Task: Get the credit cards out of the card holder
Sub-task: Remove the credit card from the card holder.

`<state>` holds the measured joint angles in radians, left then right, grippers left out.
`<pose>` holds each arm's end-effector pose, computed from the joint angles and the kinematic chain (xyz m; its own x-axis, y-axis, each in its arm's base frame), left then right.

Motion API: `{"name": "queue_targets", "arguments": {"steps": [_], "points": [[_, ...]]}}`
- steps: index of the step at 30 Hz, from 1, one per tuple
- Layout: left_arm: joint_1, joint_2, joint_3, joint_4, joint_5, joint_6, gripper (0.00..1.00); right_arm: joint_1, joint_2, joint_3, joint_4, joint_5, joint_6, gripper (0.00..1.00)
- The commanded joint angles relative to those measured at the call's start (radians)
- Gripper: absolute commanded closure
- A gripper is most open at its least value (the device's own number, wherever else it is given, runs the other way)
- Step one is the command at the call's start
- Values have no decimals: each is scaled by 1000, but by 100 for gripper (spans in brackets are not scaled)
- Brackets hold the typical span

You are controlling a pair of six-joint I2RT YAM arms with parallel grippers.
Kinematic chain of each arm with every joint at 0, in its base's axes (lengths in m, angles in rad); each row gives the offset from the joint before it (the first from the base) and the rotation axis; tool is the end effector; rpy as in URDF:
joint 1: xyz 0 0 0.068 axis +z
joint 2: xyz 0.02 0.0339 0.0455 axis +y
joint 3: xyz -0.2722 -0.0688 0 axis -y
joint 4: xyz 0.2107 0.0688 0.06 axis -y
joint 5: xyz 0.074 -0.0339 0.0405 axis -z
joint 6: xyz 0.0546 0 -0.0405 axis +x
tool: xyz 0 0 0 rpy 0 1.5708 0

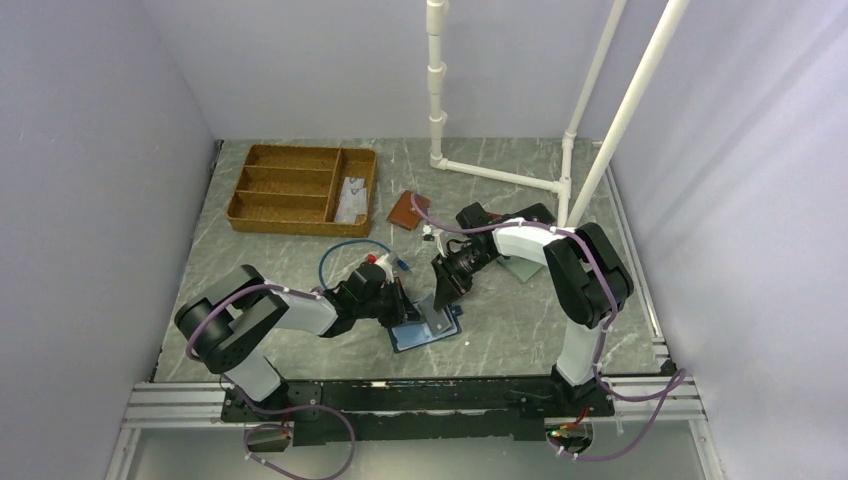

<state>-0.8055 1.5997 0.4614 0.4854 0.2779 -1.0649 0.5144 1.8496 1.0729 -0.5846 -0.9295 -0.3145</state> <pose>0.1770 -0.2059 0.1426 -0.9426 -0.2330 -0.2391 0.0411 0.6299 -0.7756 0.2479 0.1903 0.1660 -0.6739 -0.5934 -0.4402 -0.6813 0.2684 0.6810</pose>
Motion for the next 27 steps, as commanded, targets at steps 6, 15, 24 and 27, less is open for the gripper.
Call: {"name": "queue_targets", "arguments": {"steps": [6, 15, 24, 27], "points": [[-8, -50, -1, -66, -41, 11, 95, 5, -7, 32, 0, -3, -5, 83], [-7, -149, -58, -4, -42, -24, 66, 3, -18, 29, 18, 36, 20, 94], [-6, -105, -64, 117, -32, -93, 50, 1, -21, 27, 16, -6, 15, 91], [-5, -118, -66, 111, -65, -117, 45, 1, -19, 28, 12, -21, 12, 90]]}}
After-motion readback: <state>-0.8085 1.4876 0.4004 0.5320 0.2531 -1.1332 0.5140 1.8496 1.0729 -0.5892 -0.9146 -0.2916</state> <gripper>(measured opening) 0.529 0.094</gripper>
